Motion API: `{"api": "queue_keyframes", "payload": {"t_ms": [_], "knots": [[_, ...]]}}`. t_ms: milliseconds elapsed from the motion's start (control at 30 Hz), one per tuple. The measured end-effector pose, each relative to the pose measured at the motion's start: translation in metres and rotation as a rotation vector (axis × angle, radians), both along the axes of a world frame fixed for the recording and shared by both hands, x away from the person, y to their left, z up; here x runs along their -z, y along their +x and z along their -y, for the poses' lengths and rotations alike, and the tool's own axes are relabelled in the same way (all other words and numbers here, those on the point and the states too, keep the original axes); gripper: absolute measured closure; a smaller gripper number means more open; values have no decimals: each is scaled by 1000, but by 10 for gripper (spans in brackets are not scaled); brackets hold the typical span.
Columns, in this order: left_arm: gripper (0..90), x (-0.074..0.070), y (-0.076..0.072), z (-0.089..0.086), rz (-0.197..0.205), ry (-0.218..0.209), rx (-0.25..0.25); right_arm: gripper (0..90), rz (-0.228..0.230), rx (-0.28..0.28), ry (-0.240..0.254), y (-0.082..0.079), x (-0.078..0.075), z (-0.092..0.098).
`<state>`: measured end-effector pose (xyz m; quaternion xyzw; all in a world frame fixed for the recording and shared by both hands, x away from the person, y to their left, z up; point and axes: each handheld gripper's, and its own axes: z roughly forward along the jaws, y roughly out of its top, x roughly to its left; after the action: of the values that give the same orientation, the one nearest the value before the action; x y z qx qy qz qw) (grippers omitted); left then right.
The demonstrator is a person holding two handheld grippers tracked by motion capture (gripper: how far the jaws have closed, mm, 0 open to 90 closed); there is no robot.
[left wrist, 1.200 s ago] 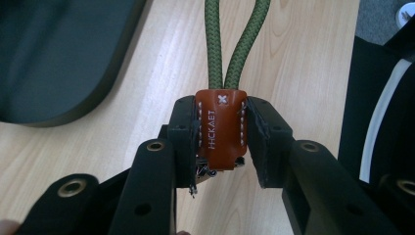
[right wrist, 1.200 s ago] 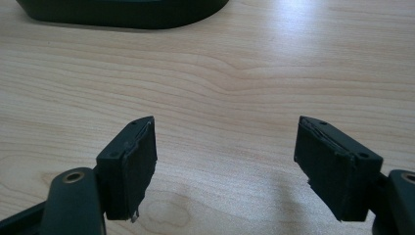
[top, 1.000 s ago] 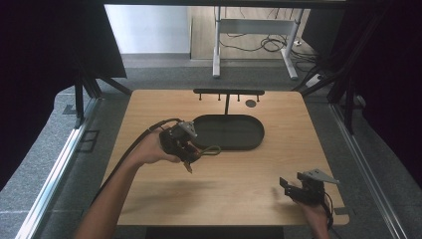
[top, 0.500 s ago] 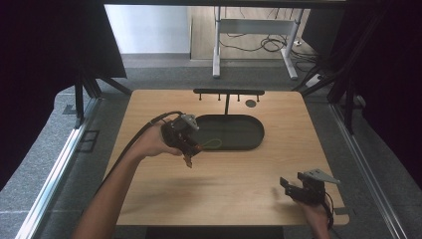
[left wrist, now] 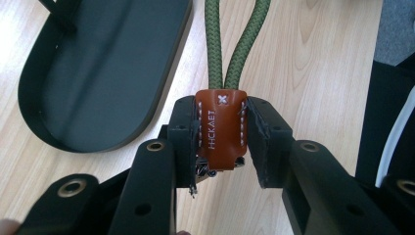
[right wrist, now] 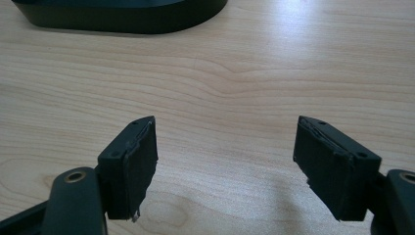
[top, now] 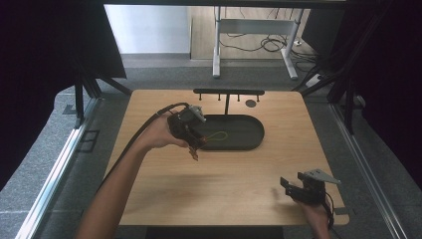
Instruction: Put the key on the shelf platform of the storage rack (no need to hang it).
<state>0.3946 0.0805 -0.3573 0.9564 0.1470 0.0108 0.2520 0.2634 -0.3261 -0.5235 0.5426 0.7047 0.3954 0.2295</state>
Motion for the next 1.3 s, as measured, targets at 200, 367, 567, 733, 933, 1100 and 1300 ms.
{"api": "queue_keyframes", "payload": {"t_ms": [200,367,567,733,933,1100,1300], "knots": [[664,-5,5,5,5,7,-8,249,-4,2,-3,0,1,-1],[664,-8,11,8,10,11,-17,248,-4,-2,-7,0,1,-2],[664,-10,16,14,5,15,-10,250,-6,4,0,0,1,-1],[664,-11,20,18,6,16,-16,250,-6,-1,-7,0,1,-1],[664,-10,27,23,-1,21,-16,250,-4,-3,-6,1,2,-2],[664,-9,33,26,-15,26,-8,250,-5,-4,-7,1,2,-2],[664,-8,40,31,-15,42,-20,251,-6,-4,-8,0,2,-2]]}}
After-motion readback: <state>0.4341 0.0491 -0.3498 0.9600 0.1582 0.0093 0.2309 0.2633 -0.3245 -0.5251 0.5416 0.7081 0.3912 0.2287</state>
